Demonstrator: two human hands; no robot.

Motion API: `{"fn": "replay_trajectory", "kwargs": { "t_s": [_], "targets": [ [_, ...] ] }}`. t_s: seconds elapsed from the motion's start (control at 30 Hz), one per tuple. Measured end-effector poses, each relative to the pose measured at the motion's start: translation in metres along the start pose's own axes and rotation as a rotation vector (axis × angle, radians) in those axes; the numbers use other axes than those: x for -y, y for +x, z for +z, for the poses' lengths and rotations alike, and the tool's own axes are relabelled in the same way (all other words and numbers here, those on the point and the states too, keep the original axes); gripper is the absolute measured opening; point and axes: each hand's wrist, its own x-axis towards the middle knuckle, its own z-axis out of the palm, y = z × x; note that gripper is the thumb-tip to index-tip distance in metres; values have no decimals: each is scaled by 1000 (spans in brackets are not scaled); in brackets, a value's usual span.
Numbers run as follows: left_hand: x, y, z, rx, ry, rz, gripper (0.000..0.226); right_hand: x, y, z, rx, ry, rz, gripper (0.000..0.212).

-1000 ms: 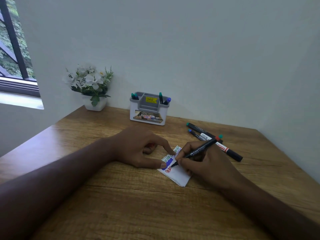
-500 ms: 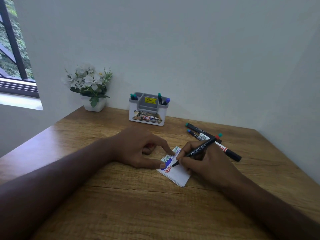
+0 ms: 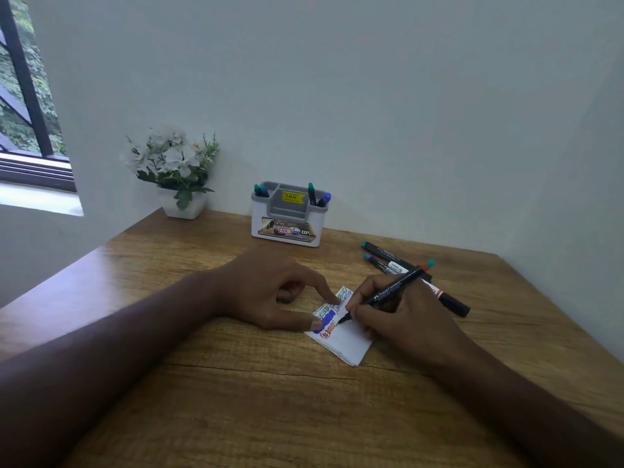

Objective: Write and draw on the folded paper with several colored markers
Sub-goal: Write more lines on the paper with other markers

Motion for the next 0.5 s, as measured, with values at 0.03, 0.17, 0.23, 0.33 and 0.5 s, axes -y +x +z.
{"fn": "replay_trajectory", "kwargs": {
  "t_s": [0.03, 0.17, 0.23, 0.33, 0.5],
  "targets": [
    [0, 0, 0, 1, -2, 1, 52, 1, 0, 0, -6, -2, -3, 9],
    [0, 0, -1, 11, -2, -4, 52, 0, 1, 0, 0, -3, 12, 9],
    [1, 0, -1, 8, -5, -4, 52, 0, 1, 0, -13, -9, 17, 7],
    [1, 0, 0, -1, -3, -3, 52, 0, 2, 1, -13, -29, 10, 5],
    [1, -1, 0, -2, -6, 1, 51, 1, 2, 0, -23, -24, 19, 7]
  ]
}}
